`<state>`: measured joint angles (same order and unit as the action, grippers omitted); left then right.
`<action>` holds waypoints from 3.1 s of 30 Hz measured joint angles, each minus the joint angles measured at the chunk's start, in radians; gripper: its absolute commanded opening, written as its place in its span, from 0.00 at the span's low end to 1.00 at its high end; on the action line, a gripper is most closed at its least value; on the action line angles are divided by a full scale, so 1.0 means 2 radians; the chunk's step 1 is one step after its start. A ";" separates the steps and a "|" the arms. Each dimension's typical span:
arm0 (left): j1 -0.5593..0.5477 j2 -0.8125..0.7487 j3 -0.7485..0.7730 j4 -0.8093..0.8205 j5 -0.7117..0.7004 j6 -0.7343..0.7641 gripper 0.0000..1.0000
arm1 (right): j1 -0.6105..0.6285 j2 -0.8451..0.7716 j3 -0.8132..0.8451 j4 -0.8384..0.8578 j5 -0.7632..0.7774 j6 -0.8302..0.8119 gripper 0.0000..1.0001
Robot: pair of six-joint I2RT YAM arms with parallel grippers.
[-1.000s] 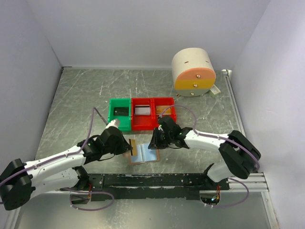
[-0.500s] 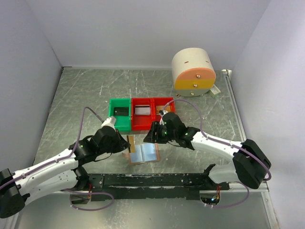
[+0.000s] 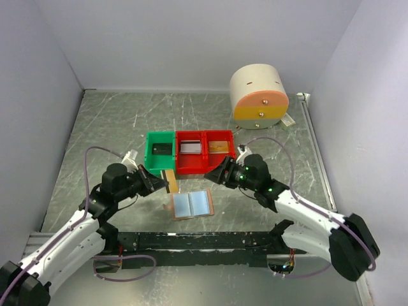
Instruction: Take the credit cards out of the card holder
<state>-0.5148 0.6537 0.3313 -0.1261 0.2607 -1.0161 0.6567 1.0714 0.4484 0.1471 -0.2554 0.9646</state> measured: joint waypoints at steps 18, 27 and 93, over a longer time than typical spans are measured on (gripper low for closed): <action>0.050 0.045 0.001 0.231 0.235 -0.011 0.07 | -0.037 -0.013 0.048 0.108 -0.144 -0.035 0.74; 0.050 0.049 0.001 0.332 0.251 -0.050 0.07 | -0.036 0.037 0.058 0.198 -0.249 0.003 0.71; 0.051 0.089 0.001 0.370 0.285 -0.051 0.07 | 0.015 0.178 0.103 0.397 -0.294 0.116 0.20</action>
<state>-0.4137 0.8326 0.3332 0.6140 0.8303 -1.1187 0.6872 1.4277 0.6552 0.9417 -0.8425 1.1961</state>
